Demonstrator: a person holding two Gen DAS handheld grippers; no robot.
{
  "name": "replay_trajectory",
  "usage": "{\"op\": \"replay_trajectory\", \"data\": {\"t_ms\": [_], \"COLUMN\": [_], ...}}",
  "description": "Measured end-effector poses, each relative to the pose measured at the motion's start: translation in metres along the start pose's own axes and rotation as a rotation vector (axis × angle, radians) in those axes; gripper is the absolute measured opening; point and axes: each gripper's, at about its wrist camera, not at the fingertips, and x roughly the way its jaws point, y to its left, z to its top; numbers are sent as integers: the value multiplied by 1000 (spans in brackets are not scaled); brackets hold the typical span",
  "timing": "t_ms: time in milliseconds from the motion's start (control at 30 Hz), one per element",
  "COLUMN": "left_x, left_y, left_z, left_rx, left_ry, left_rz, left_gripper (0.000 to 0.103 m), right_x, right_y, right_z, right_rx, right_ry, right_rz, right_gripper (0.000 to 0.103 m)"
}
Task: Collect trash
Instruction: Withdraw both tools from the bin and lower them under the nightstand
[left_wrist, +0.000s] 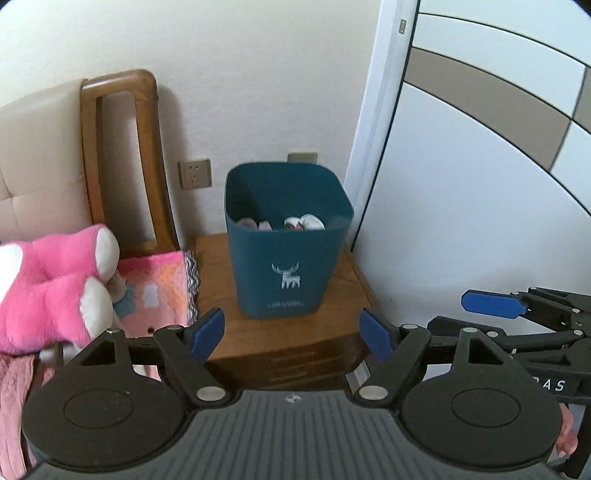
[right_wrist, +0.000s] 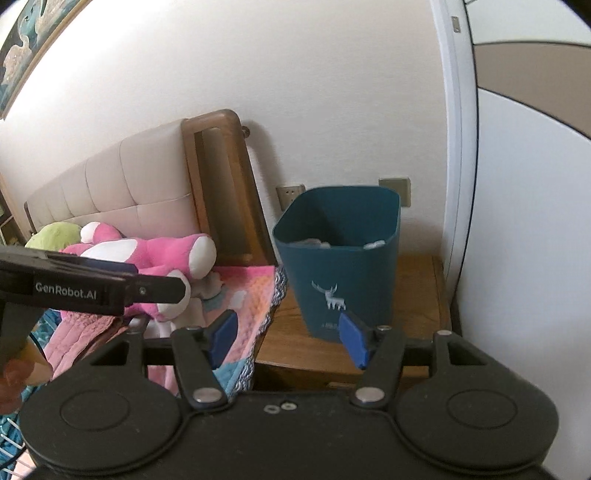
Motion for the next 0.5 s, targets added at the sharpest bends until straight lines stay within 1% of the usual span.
{"op": "replay_trajectory", "data": {"t_ms": [100, 200, 333, 400, 433, 467, 500], "left_x": [1, 13, 31, 44, 50, 59, 69], "left_y": [-2, -7, -15, -20, -23, -25, -28], "left_z": [-20, -35, -52, -63, -69, -77, -86], "left_rx": [-17, -32, -59, -77, -85, -97, -109], "left_ry": [37, 87, 112, 107, 100, 90, 78], "left_rz": [1, 2, 18, 20, 23, 25, 27], "left_gripper": [82, 82, 83, 86, 92, 102, 103], "right_x": [-5, -4, 7, 16, 20, 25, 32], "right_y": [0, -5, -14, -21, -25, -29, -34], "right_z": [-18, -35, -58, -72, -82, -91, -101], "right_rx": [6, 2, -42, -62, -67, -75, -85], "right_ry": [17, 44, 96, 122, 131, 141, 151], "right_rz": [7, 18, 24, 22, 27, 28, 26], "right_gripper": [61, 61, 61, 61, 61, 61, 61]}}
